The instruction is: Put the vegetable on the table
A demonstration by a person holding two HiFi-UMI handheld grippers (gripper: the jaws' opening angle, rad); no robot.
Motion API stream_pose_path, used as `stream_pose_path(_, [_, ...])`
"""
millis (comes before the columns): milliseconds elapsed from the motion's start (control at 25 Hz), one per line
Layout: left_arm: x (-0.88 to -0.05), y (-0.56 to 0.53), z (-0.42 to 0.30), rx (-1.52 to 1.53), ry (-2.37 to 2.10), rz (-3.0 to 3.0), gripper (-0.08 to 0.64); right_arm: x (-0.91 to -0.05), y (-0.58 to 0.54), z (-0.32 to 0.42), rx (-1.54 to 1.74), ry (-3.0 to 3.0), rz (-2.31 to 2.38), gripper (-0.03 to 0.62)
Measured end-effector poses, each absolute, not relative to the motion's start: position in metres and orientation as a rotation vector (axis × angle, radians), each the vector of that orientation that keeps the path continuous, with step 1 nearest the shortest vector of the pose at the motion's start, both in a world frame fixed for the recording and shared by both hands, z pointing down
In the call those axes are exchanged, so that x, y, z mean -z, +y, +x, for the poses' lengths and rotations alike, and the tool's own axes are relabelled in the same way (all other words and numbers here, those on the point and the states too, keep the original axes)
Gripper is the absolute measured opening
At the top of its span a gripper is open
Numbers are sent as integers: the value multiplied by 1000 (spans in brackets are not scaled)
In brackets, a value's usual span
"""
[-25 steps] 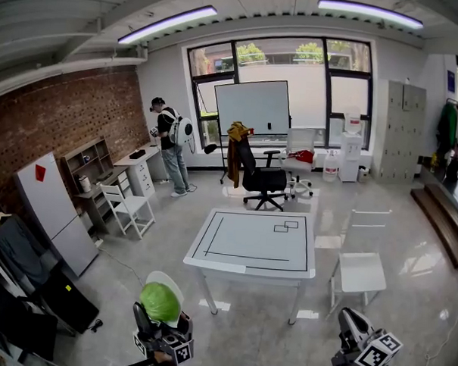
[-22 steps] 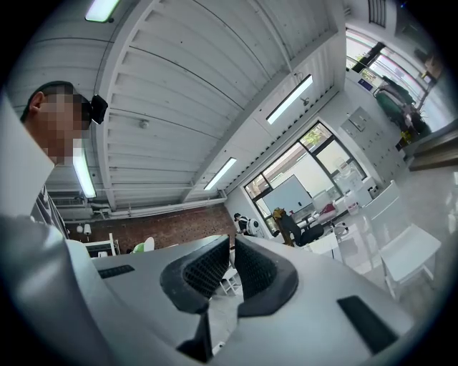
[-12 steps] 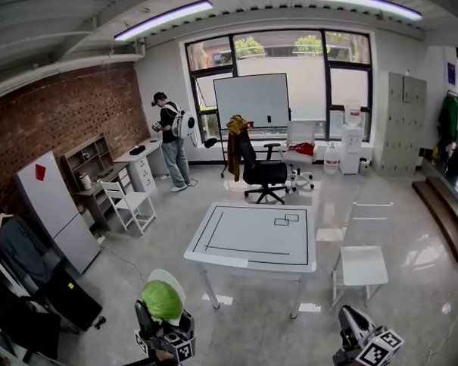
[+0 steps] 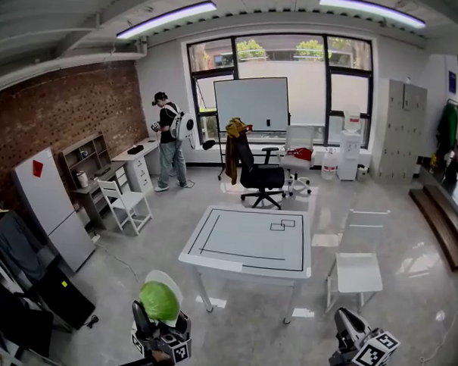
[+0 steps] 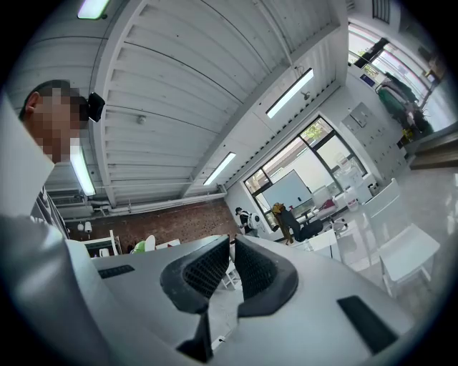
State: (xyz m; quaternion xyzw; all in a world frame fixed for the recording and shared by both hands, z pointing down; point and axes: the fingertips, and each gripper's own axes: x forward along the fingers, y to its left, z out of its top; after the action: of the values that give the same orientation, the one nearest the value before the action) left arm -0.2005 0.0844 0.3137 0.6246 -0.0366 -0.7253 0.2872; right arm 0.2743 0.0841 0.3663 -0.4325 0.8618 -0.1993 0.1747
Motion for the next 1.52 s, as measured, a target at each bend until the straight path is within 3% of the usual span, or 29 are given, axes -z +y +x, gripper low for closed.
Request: stream_pose_path(1520, [-330, 74, -202, 1961, -120, 1640, 327, -368, 79, 288, 622, 2463, -1309, 9])
